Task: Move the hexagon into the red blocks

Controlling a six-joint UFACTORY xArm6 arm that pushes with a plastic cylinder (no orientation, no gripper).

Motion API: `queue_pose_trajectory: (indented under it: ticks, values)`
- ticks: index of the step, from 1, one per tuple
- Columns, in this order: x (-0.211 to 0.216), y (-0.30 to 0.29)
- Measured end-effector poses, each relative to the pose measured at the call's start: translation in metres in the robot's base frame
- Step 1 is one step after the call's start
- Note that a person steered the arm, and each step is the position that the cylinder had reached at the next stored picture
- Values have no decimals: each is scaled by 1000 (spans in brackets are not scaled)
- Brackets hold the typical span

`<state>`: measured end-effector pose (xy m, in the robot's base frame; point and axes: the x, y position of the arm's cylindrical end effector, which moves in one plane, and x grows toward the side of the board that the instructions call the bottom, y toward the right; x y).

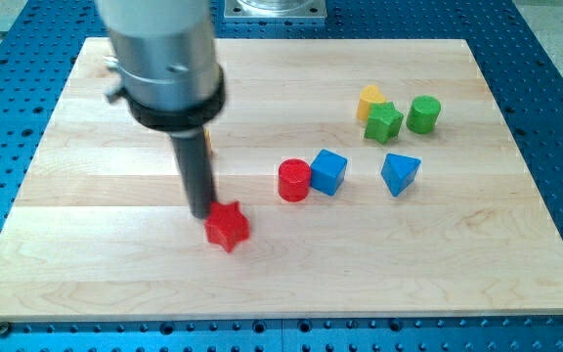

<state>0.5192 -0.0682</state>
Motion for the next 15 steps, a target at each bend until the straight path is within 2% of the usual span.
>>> queue_pose_trajectory:
  ticks: [1, 2, 3, 4, 5, 6, 7, 8, 9, 10, 11, 12, 13, 14, 15]
  values:
    - [13, 21]
    - [55, -18]
    - [25, 23]
    - [-29, 2]
    - [-78, 64]
    - [-83, 93]
    - [-10, 55]
    - [10, 53]
    - [1, -25]
    - [-48, -109]
    - [-133, -65]
    - [-122, -3]
    - [-53, 10]
    - [-131, 30]
    - [-161, -4]
